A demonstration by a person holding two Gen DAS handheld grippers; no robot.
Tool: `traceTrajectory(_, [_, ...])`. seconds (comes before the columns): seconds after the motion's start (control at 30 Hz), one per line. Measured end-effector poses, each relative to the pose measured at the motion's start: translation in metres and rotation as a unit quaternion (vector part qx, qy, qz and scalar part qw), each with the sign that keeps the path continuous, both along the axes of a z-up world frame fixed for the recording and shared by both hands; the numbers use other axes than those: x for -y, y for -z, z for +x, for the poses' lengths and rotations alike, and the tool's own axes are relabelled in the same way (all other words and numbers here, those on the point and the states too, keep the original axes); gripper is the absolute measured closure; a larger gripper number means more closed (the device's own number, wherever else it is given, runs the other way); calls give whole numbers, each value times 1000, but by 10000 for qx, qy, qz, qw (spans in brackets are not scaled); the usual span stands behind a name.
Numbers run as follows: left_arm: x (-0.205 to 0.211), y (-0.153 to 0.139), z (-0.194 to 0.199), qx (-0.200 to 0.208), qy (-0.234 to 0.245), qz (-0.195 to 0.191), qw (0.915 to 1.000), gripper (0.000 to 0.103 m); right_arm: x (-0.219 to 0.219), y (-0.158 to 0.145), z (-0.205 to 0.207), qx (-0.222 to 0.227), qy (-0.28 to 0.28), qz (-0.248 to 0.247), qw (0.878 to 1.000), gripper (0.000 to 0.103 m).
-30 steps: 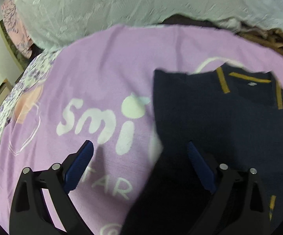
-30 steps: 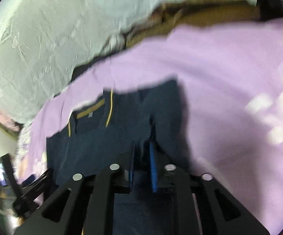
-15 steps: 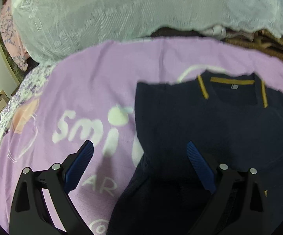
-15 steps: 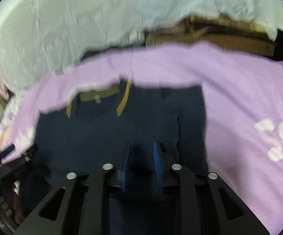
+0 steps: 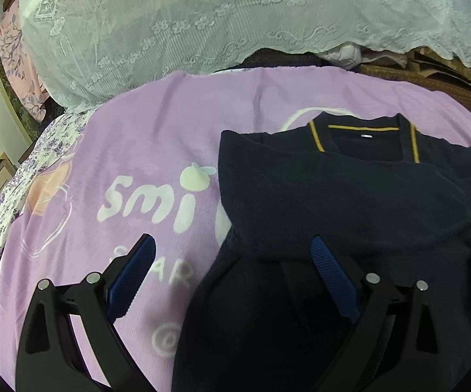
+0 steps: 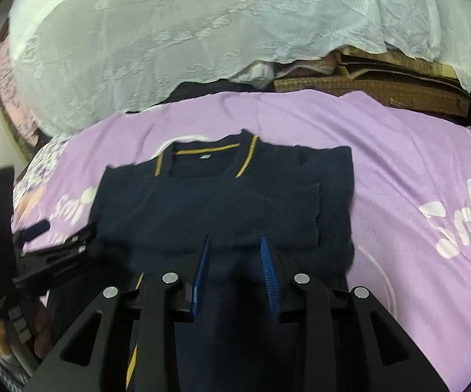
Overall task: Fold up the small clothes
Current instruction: 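Move both tools to the cardigan's ribbed hem and grasp it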
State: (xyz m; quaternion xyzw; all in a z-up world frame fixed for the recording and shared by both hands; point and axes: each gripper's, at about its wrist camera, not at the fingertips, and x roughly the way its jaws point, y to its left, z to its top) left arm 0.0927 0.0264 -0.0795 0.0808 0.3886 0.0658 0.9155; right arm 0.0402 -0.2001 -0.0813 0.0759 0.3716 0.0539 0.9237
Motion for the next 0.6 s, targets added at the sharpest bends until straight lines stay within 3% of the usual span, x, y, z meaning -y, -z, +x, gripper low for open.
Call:
traceTrajectory(0.2, [-2,4,-32,-123,80,5,9999,9,-1,12,-36,-256,-186,-29,9995,67])
traceTrajectory(0.37, [-7,19,-53,-451,94,37,9989,9,1,36,-60,-686,-286,16,9972,64])
traceTrajectory(0.6, [-10,31,-85,-622,108,136,9979,9,8,36,-96,-590,-306,-41,9978,61])
